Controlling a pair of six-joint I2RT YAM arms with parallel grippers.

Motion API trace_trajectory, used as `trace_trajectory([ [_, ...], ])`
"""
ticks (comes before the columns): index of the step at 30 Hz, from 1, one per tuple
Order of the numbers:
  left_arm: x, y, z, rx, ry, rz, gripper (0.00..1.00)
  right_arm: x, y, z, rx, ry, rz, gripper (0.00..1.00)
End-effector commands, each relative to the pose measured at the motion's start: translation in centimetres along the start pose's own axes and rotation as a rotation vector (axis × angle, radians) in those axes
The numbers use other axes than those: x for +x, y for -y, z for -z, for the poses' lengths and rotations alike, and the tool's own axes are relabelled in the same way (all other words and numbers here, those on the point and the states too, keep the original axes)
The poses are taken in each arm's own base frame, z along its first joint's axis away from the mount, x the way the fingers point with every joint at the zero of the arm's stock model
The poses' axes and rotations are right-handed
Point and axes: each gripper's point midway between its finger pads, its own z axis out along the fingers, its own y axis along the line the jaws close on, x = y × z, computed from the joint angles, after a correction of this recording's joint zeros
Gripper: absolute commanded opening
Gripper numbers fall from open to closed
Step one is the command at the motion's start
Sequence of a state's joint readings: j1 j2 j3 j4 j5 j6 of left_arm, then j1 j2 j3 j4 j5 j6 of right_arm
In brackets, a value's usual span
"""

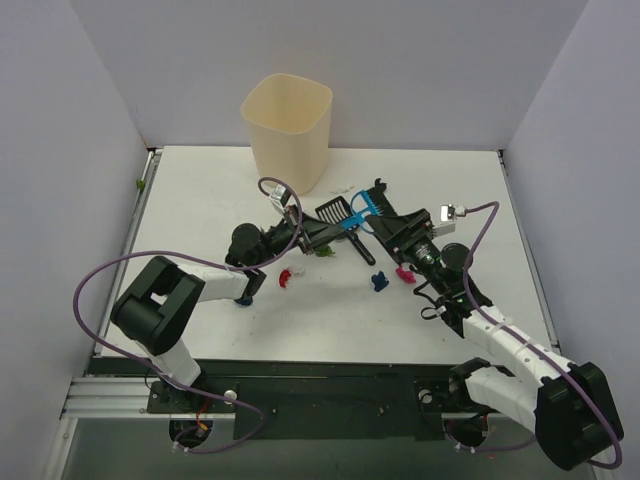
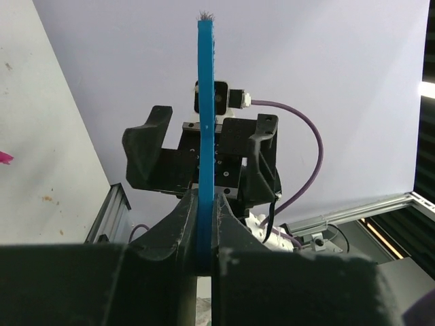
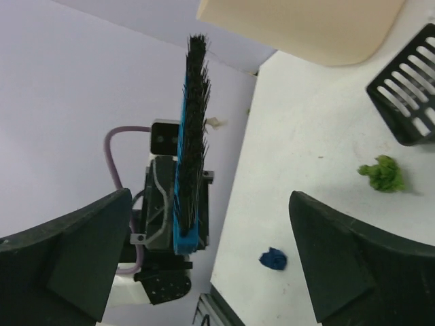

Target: Sweep away the paper scraps from the table

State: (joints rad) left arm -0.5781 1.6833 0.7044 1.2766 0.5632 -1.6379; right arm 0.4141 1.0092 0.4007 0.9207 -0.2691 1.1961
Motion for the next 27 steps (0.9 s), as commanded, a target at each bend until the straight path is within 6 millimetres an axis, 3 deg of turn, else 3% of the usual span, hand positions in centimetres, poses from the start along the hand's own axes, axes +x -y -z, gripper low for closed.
trace_trajectory([
  [1, -0.7, 2.0, 0.9, 0.06, 0.002, -0.086, 0.0, -1.8, 0.5, 0.9, 0.083, 0.072, 0.088, 0.96],
  [4, -2.1, 0.8, 2.8, -0.012, 0.029, -0.174, 0.0, -3.4, 0.4, 2.4, 0.123, 0.112, 0.182, 0.97],
  [5, -3.3, -1.3, 3.9, -0.118, 0.057, -0.152, 0.0, -3.7, 0.8, 3.1, 0.161, 0.116, 0.202, 0.97],
  [6, -4.4, -1.4, 4.9, -0.161, 0.085, -0.25, 0.0, -4.3, 0.9, 3.4, 0.178, 0.127, 0.239, 0.98],
  [7, -5.0, -3.8, 5.9, -0.289, 0.103, -0.237, 0.0, -4.4, 1.9, 4.2, 0.234, 0.128, 0.262, 0.98],
  [8, -5.7, -3.9, 7.0, -0.357, 0.12, -0.352, 0.0, -4.5, 3.0, 4.8, 0.299, 0.115, 0.298, 0.98],
  [9, -6.7, -5.9, 8.3, -0.515, 0.148, -0.364, 0.0, -4.9, 3.3, 5.2, 0.322, 0.129, 0.324, 0.98],
  [10, -7.3, -5.5, 9.3, -0.593, 0.152, -0.511, 0.0, -4.9, 4.3, 5.8, 0.371, 0.111, 0.359, 0.97],
  [12, -8.5, -5.6, 11.6, -0.767, 0.2, -0.624, 0.0, -5.1, 5.3, 6.4, 0.431, 0.092, 0.423, 0.95],
  [15, -9.4, -5.1, 14.0, -0.888, 0.26, -0.679, 0.0, -4.3, 8.0, 6.5, 0.569, -0.037, 0.529, 0.94],
  [16, -9.4, -5.0, 14.0, -0.884, 0.262, -0.685, 0.0, -3.8, 8.1, 6.7, 0.613, -0.095, 0.551, 0.91],
  [17, -9.5, -5.0, 13.9, -0.889, 0.273, -0.693, 0.0, -3.9, 9.5, 6.5, 0.684, -0.137, 0.604, 0.89],
  [18, -9.4, -5.2, 14.0, -0.92, 0.282, -0.694, 0.0, -3.7, 8.8, 6.3, 0.711, -0.175, 0.639, 0.89],
  [19, -10.2, -5.6, 14.8, -0.997, 0.32, -0.71, 0.0, -3.5, 10.2, 6.0, 0.77, -0.225, 0.686, 0.89],
  [20, -9.8, -5.5, 14.4, -1.018, 0.296, -0.755, 0.0, -3.2, 9.6, 5.6, 0.781, -0.266, 0.714, 0.89],
  [23, -11.1, -5.0, 14.9, -1.109, 0.348, -0.81, 0.0, -2.1, 11.3, 4.0, 0.846, -0.386, 0.798, 0.88],
  [26, -13.0, -4.0, 13.8, -1.086, 0.421, -0.843, 0.0, -2.1, 11.9, 2.4, 0.886, -0.369, 0.826, 0.82],
  [27, -13.2, -4.8, 13.2, -1.095, 0.393, -0.844, 0.0, -1.7, 12.6, 2.4, 0.898, -0.372, 0.814, 0.82],
])
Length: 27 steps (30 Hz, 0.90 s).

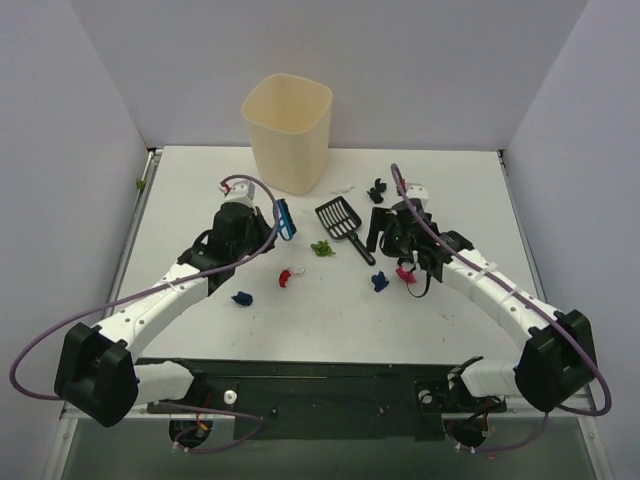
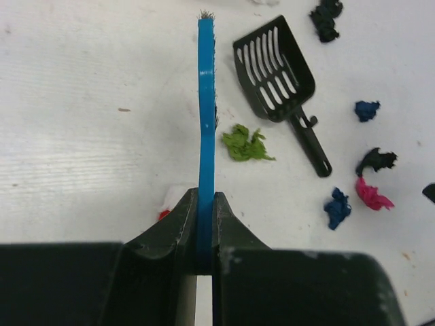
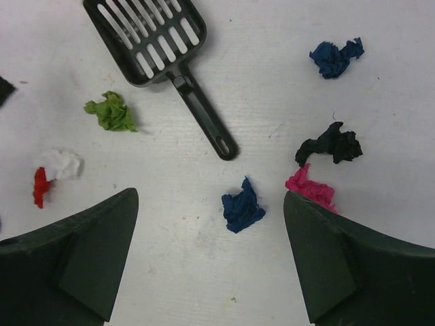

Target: Sweep away the paper scraps from the table

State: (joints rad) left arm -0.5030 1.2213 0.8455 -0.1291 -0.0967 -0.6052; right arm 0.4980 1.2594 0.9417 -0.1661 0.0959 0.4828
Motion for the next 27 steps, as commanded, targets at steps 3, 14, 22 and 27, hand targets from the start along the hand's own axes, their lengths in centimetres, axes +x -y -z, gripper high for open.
trace_trajectory([
  [3, -6.0, 1.9, -2.8, -0.078, 0.055, -0.144, 0.0, 0.4, 0.3, -1.7, 0.044, 0.032, 0.021, 0.82],
  [14, -5.3, 7.0, -9.5, 0.06, -0.127, -0.243, 0.0, 1.0, 1.0, -2.3, 0.057, 0.062, -0.024, 0.82],
  [22, -3.3, 7.4, -13.5, 0.089, -0.179, -0.245, 0.0, 0.2, 0.6, -2.9, -0.007, 0.113, -0.045, 0.82],
  [27, -2.1, 5.6, -15.2, 0.028, -0.2, -0.25, 0.0, 0.7, -0.9, -3.8, -0.077, 0.072, -0.007, 0.82],
])
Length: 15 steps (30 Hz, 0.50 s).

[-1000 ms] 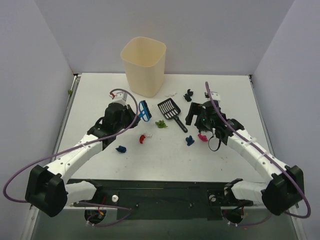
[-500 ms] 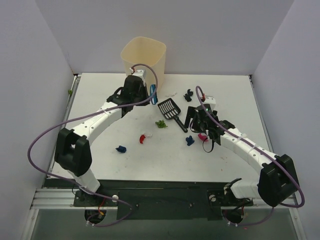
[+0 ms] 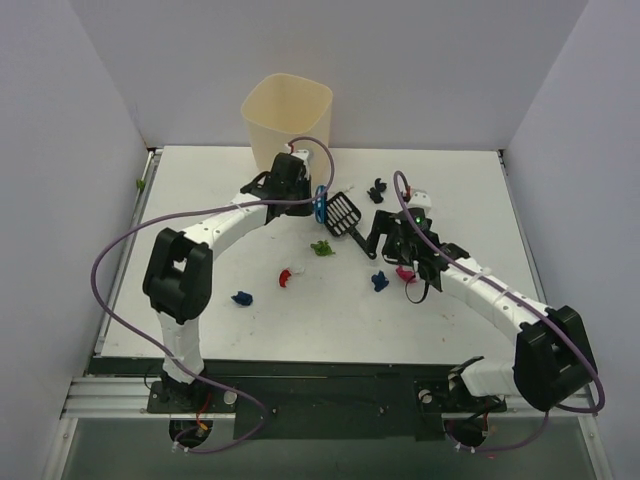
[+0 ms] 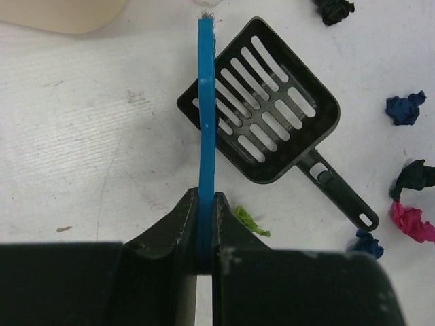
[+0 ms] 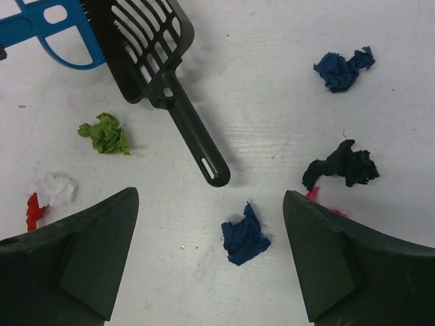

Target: Sweep away the paper scraps from the table

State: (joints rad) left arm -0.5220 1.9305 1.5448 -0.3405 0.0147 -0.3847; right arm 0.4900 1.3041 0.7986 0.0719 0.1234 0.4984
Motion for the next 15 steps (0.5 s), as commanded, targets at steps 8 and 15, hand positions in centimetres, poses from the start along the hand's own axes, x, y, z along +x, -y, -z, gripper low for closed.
trace_trajectory([
  [8, -1.1, 0.0, -1.9, 0.012, 0.027, -0.01, 0.0, -0.1, -4.2, -3.5, -0.17, -0.046, 0.137, 0.8],
  [15, -2.4, 1.1, -0.9, 0.038, 0.039, -0.02, 0.0, -0.4, -4.8, -4.9, -0.161, -0.045, 0.169, 0.79],
])
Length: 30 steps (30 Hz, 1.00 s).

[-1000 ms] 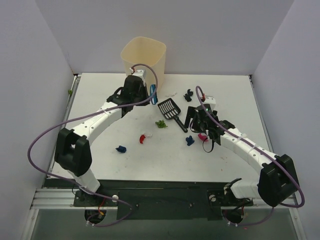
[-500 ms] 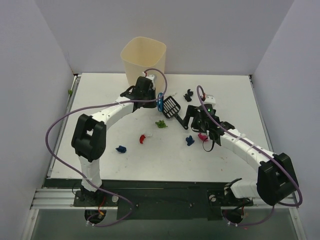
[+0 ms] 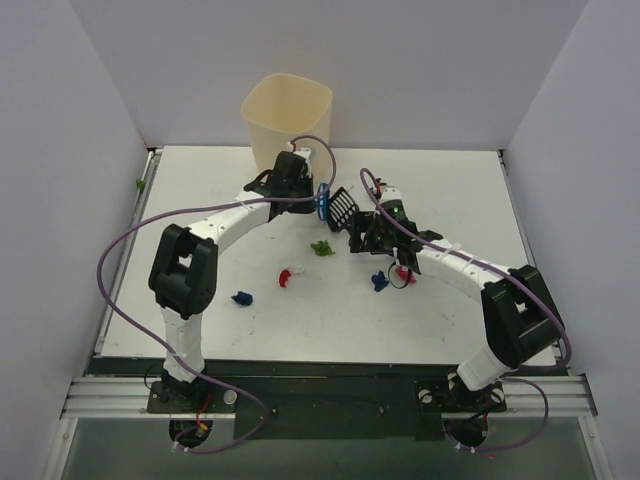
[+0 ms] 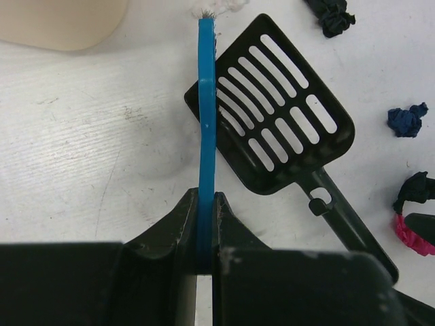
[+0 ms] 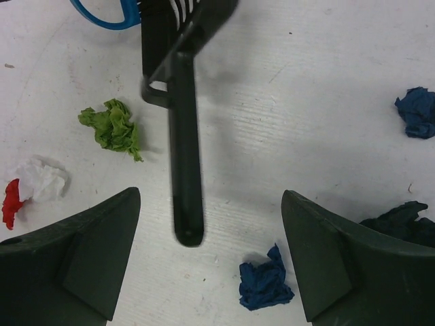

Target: Sweep away the paper scraps from the table

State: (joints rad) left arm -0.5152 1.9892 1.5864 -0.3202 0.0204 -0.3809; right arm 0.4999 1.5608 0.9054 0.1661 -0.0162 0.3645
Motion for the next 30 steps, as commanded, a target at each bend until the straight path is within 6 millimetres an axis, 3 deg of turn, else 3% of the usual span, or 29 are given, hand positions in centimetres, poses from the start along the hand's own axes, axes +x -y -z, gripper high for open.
trace_trajectory([
  [1, -2.3, 1.5, 1.0, 0.044, 0.039, -0.021, 0.0, -2.7, -1.7, 0.1, -0.056, 0.065, 0.023, 0.79],
  [5, -3.0, 2.4, 2.2, 0.063, 0.05, -0.024, 0.0, -2.4, -2.2, -0.5, -0.083, 0.031, 0.007, 0.79],
  [11, -4.5, 3.1, 4.3, 0.074, 0.093, -0.037, 0.0, -1.2, -0.9, -1.5, -0.021, -0.003, 0.018, 0.77],
  [14, -5.7, 3.3, 4.4, 0.084, 0.137, -0.048, 0.0, -0.8, -0.3, -2.0, 0.014, -0.018, 0.022, 0.73],
  [17, -6.2, 3.7, 2.9, 0.101, 0.157, -0.054, 0.0, -0.6, -0.1, -1.9, 0.013, 0.006, 0.002, 0.73],
  [22, -7.0, 4.2, 0.2, 0.127, 0.202, -0.046, 0.0, -2.0, 1.0, -0.6, 0.036, 0.099, -0.049, 0.73],
  [27, -7.8, 5.0, -1.8, 0.167, 0.225, -0.041, 0.0, -1.4, 1.6, -0.6, 0.033, 0.079, -0.056, 0.73],
  [30, -6.8, 4.6, -3.0, 0.15, 0.189, -0.045, 0.0, -1.0, 1.6, -1.2, 0.038, 0.053, -0.052, 0.74],
])
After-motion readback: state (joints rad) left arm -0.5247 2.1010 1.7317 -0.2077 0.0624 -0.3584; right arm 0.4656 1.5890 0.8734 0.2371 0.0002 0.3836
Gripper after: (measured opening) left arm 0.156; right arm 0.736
